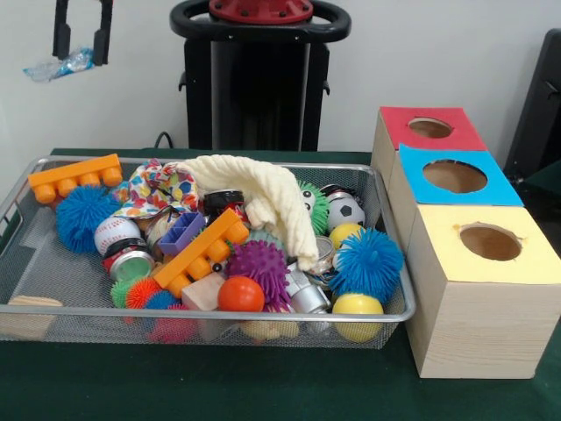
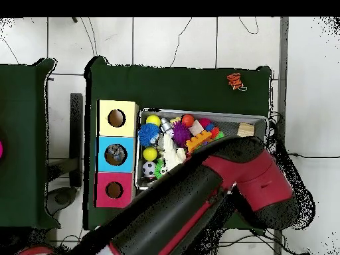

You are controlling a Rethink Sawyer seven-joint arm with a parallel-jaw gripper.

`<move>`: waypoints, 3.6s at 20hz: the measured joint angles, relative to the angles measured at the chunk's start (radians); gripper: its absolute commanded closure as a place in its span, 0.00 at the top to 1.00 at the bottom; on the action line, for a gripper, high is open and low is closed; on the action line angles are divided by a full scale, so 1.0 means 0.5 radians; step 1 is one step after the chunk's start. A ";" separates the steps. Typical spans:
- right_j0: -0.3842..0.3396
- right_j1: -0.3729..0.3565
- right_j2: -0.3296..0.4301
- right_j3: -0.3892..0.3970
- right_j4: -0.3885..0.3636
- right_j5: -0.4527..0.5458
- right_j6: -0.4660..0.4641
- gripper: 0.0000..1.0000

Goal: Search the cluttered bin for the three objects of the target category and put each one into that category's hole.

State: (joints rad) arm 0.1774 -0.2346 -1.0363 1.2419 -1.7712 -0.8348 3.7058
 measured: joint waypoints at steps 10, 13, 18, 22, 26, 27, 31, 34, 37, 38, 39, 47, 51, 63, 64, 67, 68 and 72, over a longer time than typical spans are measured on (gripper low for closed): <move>-0.043 -0.314 0.024 0.026 0.113 -0.095 0.000 0.00; -0.057 -0.390 0.026 0.028 0.146 -0.144 0.000 0.00; -0.076 -0.493 0.054 0.034 0.199 -0.183 0.000 0.00; -0.101 -0.576 0.119 0.043 0.256 -0.183 0.000 0.00; -0.147 -0.653 0.199 0.060 0.345 -0.182 0.000 0.00; -0.155 -0.664 0.213 0.063 0.362 -0.182 0.000 0.00; -0.186 -0.710 0.278 0.071 0.428 -0.182 0.000 0.00; -0.185 -0.716 0.308 0.072 0.450 -0.182 0.000 0.00; -0.170 -0.714 0.331 0.072 0.468 -0.181 0.000 0.00; -0.166 -0.714 0.333 0.072 0.470 -0.181 0.000 0.00; -0.157 -0.711 0.335 0.072 0.473 -0.178 0.000 0.00; -0.086 -0.668 0.342 0.071 0.530 -0.086 0.000 0.00; -0.069 -0.647 0.358 0.072 0.588 -0.018 0.000 0.00; -0.032 -0.644 0.406 0.072 0.756 0.088 0.000 0.00; -0.026 -0.644 0.411 0.072 0.771 0.100 0.000 0.00; -0.005 -0.644 0.415 0.072 0.788 0.124 0.000 0.00; 0.000 -0.644 0.415 0.072 0.788 0.128 0.000 0.00; 0.037 -0.643 0.415 0.072 0.788 0.167 0.000 0.00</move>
State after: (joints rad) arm 0.1961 -0.5559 -0.8288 1.2777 -1.3772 -0.7511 3.7060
